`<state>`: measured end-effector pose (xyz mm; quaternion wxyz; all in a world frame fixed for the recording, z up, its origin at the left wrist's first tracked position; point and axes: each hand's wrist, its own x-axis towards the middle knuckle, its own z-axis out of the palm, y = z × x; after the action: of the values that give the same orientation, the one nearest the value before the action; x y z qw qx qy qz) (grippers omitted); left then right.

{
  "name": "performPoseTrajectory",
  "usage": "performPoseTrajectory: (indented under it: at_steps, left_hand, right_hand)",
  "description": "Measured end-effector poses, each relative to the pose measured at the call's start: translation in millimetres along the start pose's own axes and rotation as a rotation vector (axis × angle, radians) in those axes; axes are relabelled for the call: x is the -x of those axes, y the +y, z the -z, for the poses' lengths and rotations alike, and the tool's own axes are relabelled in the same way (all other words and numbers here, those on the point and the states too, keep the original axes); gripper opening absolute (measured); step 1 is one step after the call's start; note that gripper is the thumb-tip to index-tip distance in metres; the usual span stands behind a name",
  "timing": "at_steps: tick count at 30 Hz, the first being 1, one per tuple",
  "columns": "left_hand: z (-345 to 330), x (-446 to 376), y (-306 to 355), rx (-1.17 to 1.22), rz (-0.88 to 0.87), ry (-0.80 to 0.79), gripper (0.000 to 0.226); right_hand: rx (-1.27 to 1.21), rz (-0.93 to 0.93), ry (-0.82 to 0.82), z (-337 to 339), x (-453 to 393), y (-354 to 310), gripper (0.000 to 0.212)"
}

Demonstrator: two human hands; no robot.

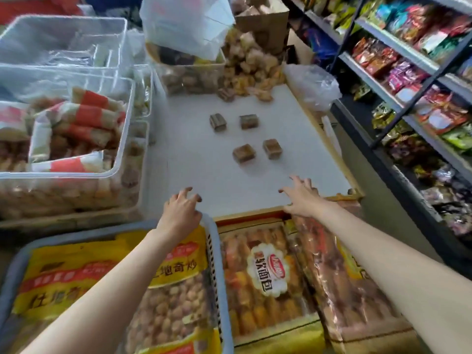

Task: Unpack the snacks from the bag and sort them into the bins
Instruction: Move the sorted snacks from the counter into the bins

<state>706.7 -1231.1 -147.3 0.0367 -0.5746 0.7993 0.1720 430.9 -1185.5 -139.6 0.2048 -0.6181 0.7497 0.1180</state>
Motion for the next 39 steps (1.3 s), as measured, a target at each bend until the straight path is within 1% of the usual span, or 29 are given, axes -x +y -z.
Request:
performPoseTrajectory:
  at_steps: [3, 4, 7, 10, 14, 17, 20, 22, 23, 24, 25, 27, 30, 32, 34, 36, 37, 38, 39]
  left_hand:
    - [-14, -29, 10, 0.01, 0.113, -0.002, 0.044]
    - [-17, -44, 13, -0.001, 0.124, 0.01, 0.046]
    - [-31, -85, 32, 0.022, 0.138, 0.008, 0.048]
    - [-46, -123, 61, 0.037, 0.092, 0.0, 0.054]
    - [-61, -177, 96, -0.057, 0.017, -0.065, 0.068]
    - [-66, -220, 115, -0.062, -0.016, -0.065, 0.073]
    - [-74, -252, 117, -0.083, 0.012, -0.096, 0.069]
    - [-76, -257, 106, -0.145, 0.04, -0.069, 0.064]
    - [-76, -256, 97, -0.166, 0.063, -0.041, 0.062]
    - [-76, -253, 86, -0.177, 0.094, -0.021, 0.061]
    - [-74, -250, 75, -0.182, 0.13, -0.012, 0.062]
    - [-68, -241, 53, -0.185, 0.194, -0.008, 0.063]
    - [-59, -232, 32, -0.125, 0.241, 0.015, 0.06]
    - [-58, -227, 24, -0.077, 0.245, 0.04, 0.058]
    - [-60, -223, 20, -0.046, 0.238, 0.051, 0.056]
    - [-58, -221, 19, -0.022, 0.236, 0.069, 0.053]
    - [-56, -221, 19, -0.009, 0.237, 0.086, 0.05]
    - [-53, -222, 19, -0.001, 0.24, 0.1, 0.047]
    - [-51, -225, 19, 0.001, 0.242, 0.109, 0.046]
  right_hand:
    - [0.038, 0.098, -0.024, -1, -70, 5, 0.063]
    - [0.027, 0.12, -0.022, 1, -94, 8, 0.065]
    - [-0.094, 0.125, 0.001, 1, -152, 22, 0.066]
    - [-0.22, 0.101, 0.051, 3, -191, 41, 0.066]
    - [-0.149, 0.176, 0.013, -3, -225, 71, 0.068]
    - [-0.16, 0.293, 0.099, -8, -243, 81, 0.061]
    - [-0.356, 0.463, 0.224, -8, -255, 79, 0.043]
    - [-0.501, 0.463, 0.28, 5, -271, 72, 0.037]
    - [-0.52, 0.449, 0.3, 14, -284, 66, 0.038]
    - [-0.486, 0.442, 0.306, 24, -300, 60, 0.042]
    - [-0.417, 0.431, 0.277, 32, -317, 54, 0.048]
    - [-0.254, 0.381, 0.18, 46, -350, 39, 0.058]
    - [-0.092, 0.284, 0.106, 55, -377, 20, 0.06]
    - [-0.004, 0.278, 0.156, 54, -370, 5, 0.054]
    - [0.107, 0.364, 0.287, 49, -356, -10, 0.04]
    - [0.134, 0.419, 0.407, 50, -348, -27, 0.033]
    - [0.112, 0.43, 0.417, 52, -349, -37, 0.034]
    - [0.072, 0.439, 0.374, 54, -355, -46, 0.039]
    - [0.032, 0.446, 0.282, 56, -361, -54, 0.045]
